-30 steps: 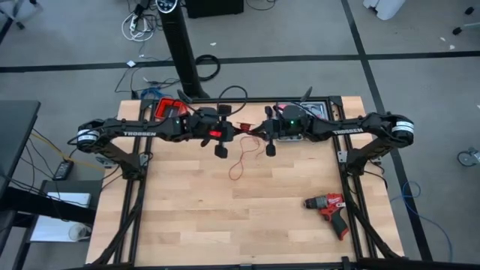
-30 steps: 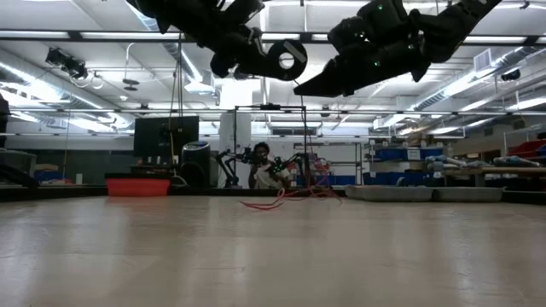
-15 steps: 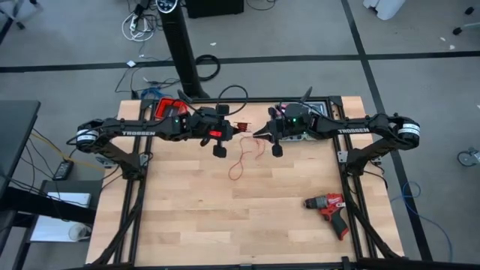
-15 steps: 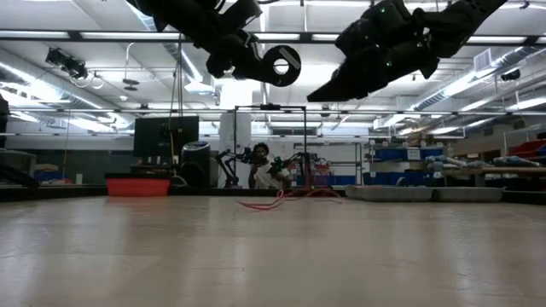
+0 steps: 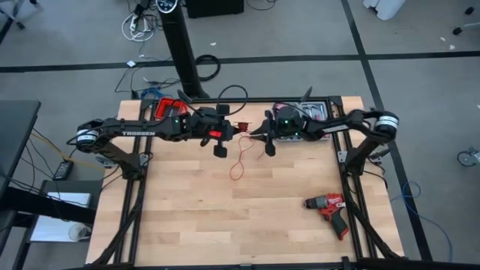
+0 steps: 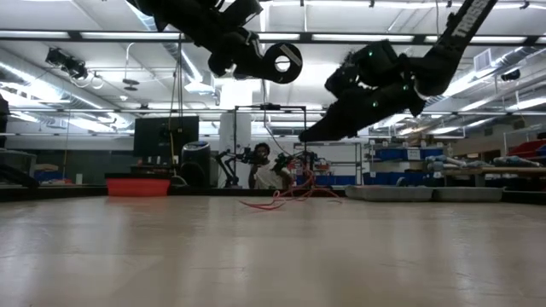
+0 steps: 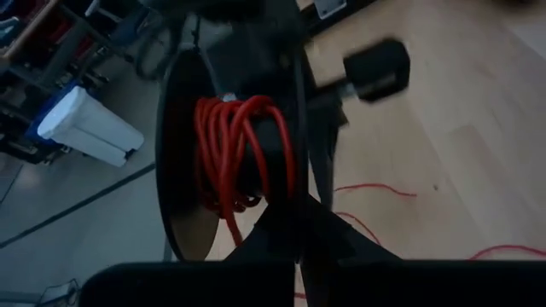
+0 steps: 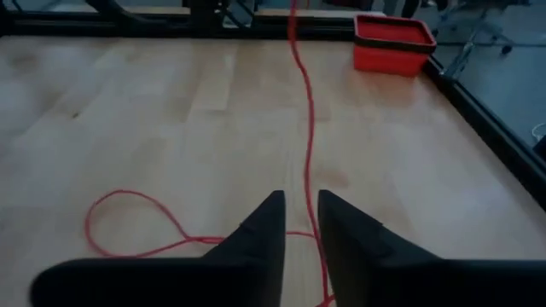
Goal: Coil cords
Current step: Coil the red wire onto the black spool
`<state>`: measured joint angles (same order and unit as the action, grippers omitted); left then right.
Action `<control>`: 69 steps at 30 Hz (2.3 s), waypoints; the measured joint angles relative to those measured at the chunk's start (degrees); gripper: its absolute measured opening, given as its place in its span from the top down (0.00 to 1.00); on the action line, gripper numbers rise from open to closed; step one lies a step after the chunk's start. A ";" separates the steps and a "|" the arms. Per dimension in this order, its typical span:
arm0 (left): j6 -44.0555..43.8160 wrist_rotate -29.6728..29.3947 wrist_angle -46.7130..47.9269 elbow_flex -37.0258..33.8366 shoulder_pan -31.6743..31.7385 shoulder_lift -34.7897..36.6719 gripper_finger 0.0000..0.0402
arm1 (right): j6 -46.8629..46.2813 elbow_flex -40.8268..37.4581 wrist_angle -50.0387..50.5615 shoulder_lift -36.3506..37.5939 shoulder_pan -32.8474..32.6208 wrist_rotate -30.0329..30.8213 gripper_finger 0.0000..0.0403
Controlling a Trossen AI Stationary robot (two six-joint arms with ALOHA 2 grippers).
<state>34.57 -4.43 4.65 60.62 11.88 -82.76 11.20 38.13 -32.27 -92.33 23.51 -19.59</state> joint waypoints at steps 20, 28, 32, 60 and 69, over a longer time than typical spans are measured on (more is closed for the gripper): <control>-0.06 0.16 -1.92 -0.09 0.00 -0.02 0.99 | 1.83 0.24 -8.22 -8.97 -0.65 5.92 0.67; -0.24 0.18 -2.00 -0.09 0.00 -0.04 0.99 | 3.02 0.24 -7.77 -8.95 -0.63 7.56 0.77; -0.27 0.18 -2.23 -0.09 0.00 -0.04 0.99 | 3.30 0.24 -7.89 -8.95 -0.66 7.54 0.81; -0.35 0.17 -5.01 -0.09 0.00 -0.04 0.99 | 4.03 0.24 -8.50 -8.90 -1.70 7.93 0.79; -0.35 0.16 -5.85 -0.09 0.00 -0.04 0.99 | 3.72 2.30 -8.57 -9.20 -1.70 7.97 0.68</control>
<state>34.22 -4.27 -1.20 60.53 11.88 -82.81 14.92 40.43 -40.85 -101.52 21.80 -11.62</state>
